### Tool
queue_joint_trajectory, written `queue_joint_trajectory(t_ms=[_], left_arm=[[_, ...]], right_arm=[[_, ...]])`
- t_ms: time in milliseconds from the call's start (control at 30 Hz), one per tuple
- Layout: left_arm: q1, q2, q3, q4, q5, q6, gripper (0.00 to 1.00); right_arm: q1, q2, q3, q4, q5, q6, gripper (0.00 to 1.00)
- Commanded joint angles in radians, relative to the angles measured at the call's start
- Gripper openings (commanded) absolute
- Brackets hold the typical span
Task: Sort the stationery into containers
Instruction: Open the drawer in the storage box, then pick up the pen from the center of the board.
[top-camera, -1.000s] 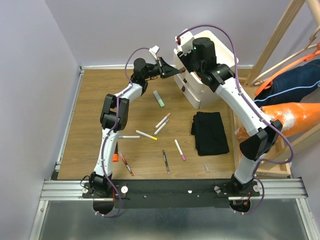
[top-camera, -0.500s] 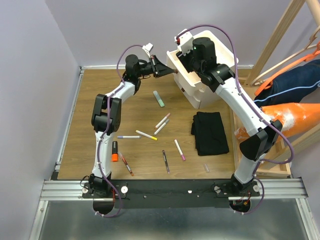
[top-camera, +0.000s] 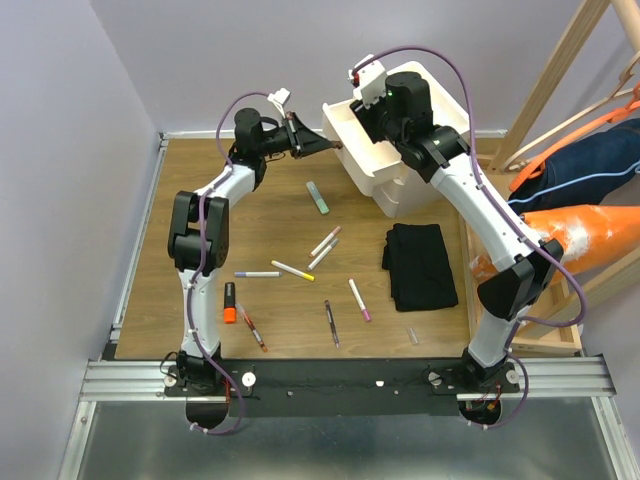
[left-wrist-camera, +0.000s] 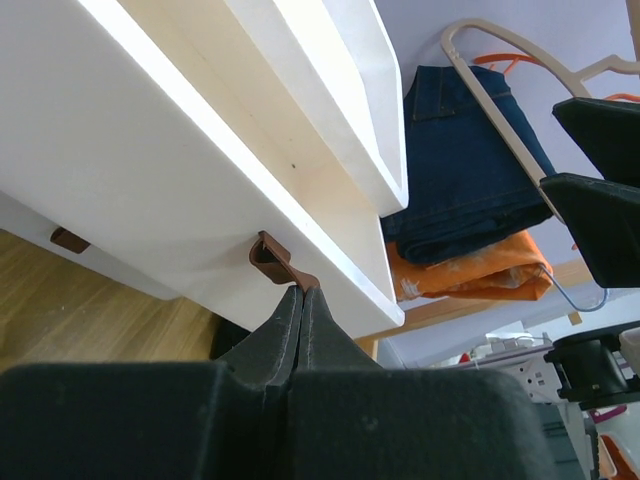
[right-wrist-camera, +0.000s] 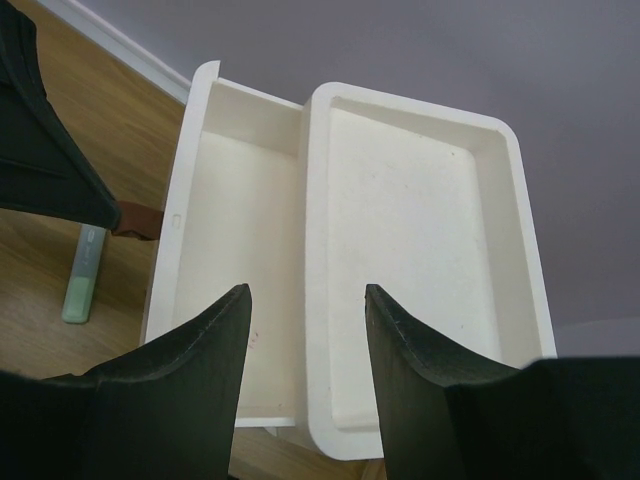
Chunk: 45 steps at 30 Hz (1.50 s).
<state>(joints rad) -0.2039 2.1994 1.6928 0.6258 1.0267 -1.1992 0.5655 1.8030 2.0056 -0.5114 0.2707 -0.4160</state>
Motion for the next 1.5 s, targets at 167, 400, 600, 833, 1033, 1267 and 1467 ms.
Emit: queue_joint_trajectory(t_ms=[167,400,600,833,1033,1267,1467], left_arm=[[0.023,-0.119,-0.050,-0.001,0.039,0.018,0.23],[0.034,-0.257,-0.172,-0.122,0.076,0.090,0.54],[0.090,-0.473,-0.344,-0.694,-0.067,0.457,0.99],[0.116,-0.671,-0.343,-1.241,-0.502,1.156,0.99],[0.141,-0.753,-0.447,-1.356,-0.548,1.462,0.99],[0.194,-0.717,-0.458,-1.482,-0.528,1.727,0.96],[0.422,-0.816,-0.493,-1.300,-0.572,1.381,0.99]], right_arm=[[-0.006,0.010,0.016,0.010,-0.022,0.011,0.59],[-0.003,-0.056,-0.082,-0.045,-0.114,0.057,0.67],[-0.004,-0.152,-0.221,-0.130,-0.320,0.033,0.72],[-0.001,-0.271,-0.398,-0.243,-0.569,-0.062,0.73],[0.072,-0.261,-0.461,-0.391,-0.654,-0.291,0.70],[0.161,-0.153,-0.410,-0.238,-0.607,-0.171,0.69],[0.283,0.080,-0.280,-0.139,-0.541,0.081,0.62]])
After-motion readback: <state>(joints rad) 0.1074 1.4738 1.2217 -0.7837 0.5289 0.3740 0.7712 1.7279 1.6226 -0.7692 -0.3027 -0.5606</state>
